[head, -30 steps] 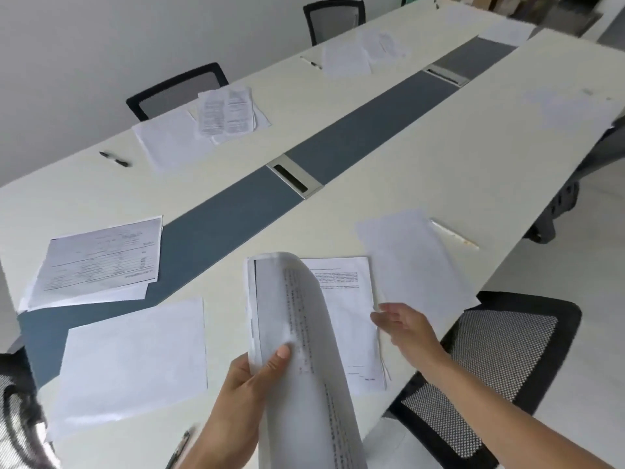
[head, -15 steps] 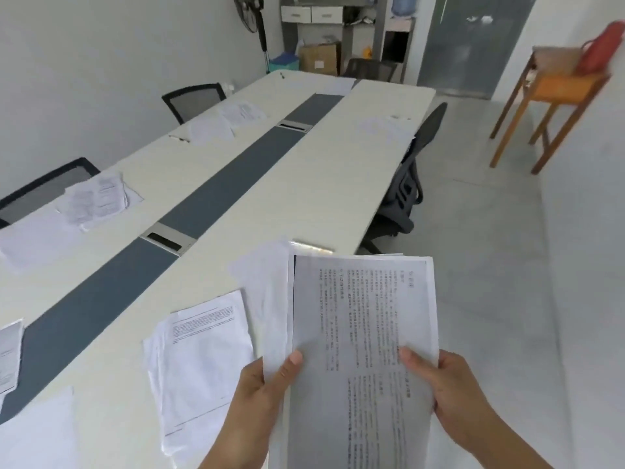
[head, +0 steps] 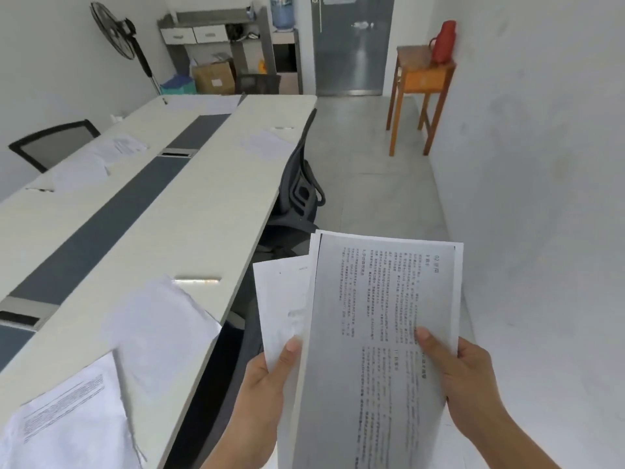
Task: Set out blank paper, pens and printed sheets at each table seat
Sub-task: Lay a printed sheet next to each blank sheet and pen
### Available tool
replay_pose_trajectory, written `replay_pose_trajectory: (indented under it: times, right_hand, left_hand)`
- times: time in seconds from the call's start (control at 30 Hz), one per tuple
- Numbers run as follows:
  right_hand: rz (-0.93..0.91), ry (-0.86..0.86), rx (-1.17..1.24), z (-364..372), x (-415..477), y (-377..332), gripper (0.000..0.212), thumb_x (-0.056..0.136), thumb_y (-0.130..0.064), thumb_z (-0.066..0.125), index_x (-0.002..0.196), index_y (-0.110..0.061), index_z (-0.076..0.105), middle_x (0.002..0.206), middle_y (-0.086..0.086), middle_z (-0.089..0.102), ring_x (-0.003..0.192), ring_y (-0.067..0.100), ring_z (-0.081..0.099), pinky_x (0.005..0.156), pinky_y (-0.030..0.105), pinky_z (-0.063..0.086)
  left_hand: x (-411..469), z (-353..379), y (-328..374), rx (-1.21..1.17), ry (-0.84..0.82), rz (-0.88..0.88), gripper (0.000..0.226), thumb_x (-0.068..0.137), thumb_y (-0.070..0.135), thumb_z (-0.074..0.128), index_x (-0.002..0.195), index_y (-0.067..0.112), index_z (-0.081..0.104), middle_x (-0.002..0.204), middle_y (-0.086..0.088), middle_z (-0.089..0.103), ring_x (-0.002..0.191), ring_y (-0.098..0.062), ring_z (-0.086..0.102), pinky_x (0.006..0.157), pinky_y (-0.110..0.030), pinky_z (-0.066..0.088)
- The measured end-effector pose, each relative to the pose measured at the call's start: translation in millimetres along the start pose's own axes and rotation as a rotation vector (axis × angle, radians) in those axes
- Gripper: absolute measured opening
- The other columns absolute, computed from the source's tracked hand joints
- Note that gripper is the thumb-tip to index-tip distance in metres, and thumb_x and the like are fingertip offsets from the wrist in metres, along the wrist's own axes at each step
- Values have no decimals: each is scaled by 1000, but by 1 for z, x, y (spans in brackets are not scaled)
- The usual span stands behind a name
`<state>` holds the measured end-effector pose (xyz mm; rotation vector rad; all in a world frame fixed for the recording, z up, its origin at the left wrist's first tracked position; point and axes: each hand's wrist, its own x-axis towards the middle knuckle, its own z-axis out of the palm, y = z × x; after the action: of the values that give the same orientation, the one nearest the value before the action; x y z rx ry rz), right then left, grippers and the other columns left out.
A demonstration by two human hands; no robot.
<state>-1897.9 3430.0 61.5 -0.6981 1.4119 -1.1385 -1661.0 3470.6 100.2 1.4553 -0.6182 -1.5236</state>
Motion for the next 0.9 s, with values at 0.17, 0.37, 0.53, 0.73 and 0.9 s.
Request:
replay_pose_trajectory:
  times: [0.17, 0.37, 0.53, 0.73, 0.9]
  right_hand:
    - [12, 15, 17, -12, 49, -20, 22, 85, -19, 68, 92, 1, 74, 89, 14, 78, 77, 32, 75, 67, 39, 59]
    - [-6, 29, 8, -8, 139, -61, 31, 88, -26, 61, 99, 0, 74, 95, 15, 77, 85, 33, 75, 70, 39, 60]
    - [-18, -26, -9, 21, 204, -105, 33, 93, -27, 53, 101, -2, 74, 97, 13, 77, 87, 29, 75, 68, 34, 61]
    - [15, 39, 25, 51, 276, -133, 36, 99, -32, 46, 99, -8, 73, 93, 10, 78, 81, 26, 76, 70, 39, 57]
    - [39, 55, 5, 77, 357, -147, 35, 101, -31, 42, 95, -12, 71, 84, 4, 79, 72, 22, 76, 64, 37, 56]
  left_hand:
    - [60, 29, 20, 59, -37, 18, 30, 86, 25, 61, 96, 2, 75, 101, -20, 74, 93, -38, 71, 88, -53, 54]
    - [152, 70, 66, 15, -82, 10, 28, 81, 27, 62, 91, 5, 77, 97, -19, 75, 89, -37, 72, 87, -51, 54]
    - [223, 91, 126, 2, -157, 32, 26, 87, 23, 58, 98, 6, 76, 100, -14, 76, 92, -30, 73, 86, -45, 53]
    - [303, 107, 168, 9, -187, 52, 26, 92, 22, 55, 106, 9, 71, 101, -10, 76, 94, -23, 73, 75, -34, 59]
    - [373, 115, 186, -22, -90, 19, 37, 85, 36, 63, 110, 8, 69, 104, -14, 75, 96, -32, 72, 87, -49, 54]
